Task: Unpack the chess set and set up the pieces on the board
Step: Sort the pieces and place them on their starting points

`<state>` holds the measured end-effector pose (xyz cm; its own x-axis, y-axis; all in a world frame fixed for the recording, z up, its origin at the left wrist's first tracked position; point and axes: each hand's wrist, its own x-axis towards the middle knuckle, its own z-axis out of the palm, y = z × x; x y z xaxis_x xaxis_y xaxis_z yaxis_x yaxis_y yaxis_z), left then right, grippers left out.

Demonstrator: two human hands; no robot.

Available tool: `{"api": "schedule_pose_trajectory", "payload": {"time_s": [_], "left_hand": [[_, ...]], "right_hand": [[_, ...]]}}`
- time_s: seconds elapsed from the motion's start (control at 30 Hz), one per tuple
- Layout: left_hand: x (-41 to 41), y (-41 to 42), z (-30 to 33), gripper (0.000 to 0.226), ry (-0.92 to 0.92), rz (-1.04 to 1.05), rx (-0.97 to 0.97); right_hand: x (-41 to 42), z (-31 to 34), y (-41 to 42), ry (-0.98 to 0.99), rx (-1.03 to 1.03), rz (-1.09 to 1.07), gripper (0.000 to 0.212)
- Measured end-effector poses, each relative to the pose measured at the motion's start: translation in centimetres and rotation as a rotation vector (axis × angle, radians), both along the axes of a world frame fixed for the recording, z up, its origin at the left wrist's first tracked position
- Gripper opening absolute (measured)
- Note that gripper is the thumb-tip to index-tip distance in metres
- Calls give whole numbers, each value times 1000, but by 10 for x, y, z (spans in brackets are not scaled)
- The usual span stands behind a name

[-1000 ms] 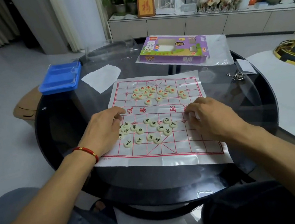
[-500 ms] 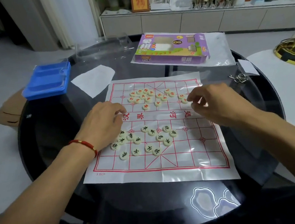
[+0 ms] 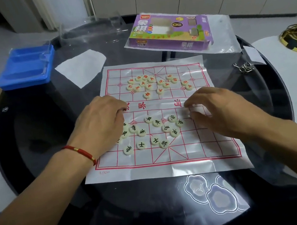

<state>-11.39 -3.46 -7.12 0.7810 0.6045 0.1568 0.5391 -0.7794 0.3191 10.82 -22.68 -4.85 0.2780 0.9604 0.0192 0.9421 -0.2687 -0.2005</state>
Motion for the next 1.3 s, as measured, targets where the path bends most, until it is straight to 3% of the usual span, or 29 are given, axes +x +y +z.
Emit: {"api": "schedule_pose_trajectory", "payload": {"time_s": [0.27, 0.43, 0.67, 0.87, 0.97, 1.3], "left_hand": [[7, -29, -3, 25, -97, -162, 32], [6, -26, -5, 26, -105, -121, 4], [6, -31, -6, 22, -132, -196, 2], [11, -38, -6, 25, -107, -221, -18], [13, -40, -5, 27, -97, -216, -27], [15, -41, -6, 29, -67, -177, -44]], "right_hand": [[-23, -6, 20, -37, 63, 106, 36], [-24, -9, 26, -116, 26, 133, 30], [4, 15, 8, 75, 194, 31, 25], [34, 14, -32, 225, -23, 12, 39], [35, 11, -45, 284, -77, 45, 35], [28, 5, -51, 191, -49, 91, 38]]}}
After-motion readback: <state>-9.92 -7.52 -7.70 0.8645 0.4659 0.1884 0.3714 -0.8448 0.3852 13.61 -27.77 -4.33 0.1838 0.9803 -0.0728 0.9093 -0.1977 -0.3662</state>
